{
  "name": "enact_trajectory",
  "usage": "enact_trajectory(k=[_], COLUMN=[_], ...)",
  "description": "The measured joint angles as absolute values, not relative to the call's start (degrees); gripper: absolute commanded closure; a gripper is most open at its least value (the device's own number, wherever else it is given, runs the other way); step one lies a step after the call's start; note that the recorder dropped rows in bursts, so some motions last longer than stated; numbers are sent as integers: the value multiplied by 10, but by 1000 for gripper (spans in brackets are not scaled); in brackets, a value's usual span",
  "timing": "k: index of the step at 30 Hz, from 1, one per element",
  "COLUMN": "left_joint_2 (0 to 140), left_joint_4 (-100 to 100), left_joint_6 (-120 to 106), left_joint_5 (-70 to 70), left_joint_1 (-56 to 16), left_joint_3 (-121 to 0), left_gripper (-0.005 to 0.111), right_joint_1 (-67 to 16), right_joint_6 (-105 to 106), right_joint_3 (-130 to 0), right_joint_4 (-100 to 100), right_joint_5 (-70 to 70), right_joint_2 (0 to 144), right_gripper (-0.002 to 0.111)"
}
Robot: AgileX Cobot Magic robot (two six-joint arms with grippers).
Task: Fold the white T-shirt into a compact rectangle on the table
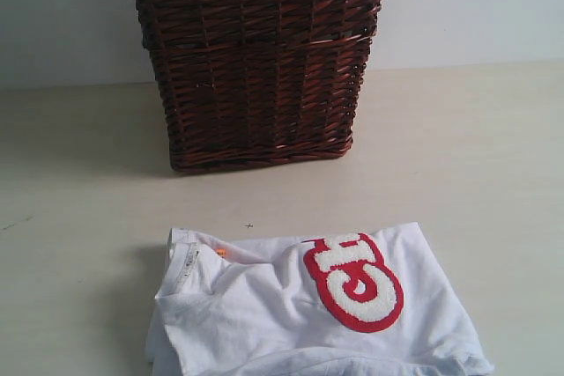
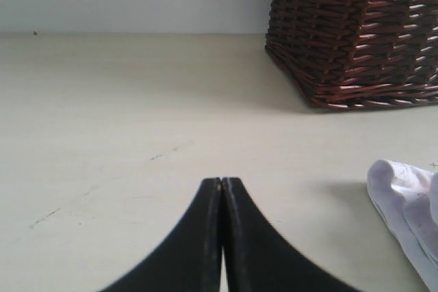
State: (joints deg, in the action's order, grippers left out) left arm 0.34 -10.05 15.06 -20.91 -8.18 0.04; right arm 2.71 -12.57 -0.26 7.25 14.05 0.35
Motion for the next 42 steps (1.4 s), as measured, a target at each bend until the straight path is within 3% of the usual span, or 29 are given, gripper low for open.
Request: enact_trajectory(k=[16, 26, 42], left_joint_2=[3, 3, 3], left_joint_4=[-106, -107, -24], left_joint_6=[151, 151, 97], left_joint_5=[-209, -209, -209], left_joint_1=[-83, -24, -24], left_joint_3=[0, 0, 0], left_gripper=[106, 106, 106], right_joint_1=[27, 27, 27], right_joint_6=[-126, -126, -126], right_joint_3=[-3, -3, -3], right_joint_4=[67, 58, 57], right_joint_5=[139, 139, 139], right_joint_2=[4, 4, 4], right_gripper=[93, 93, 93])
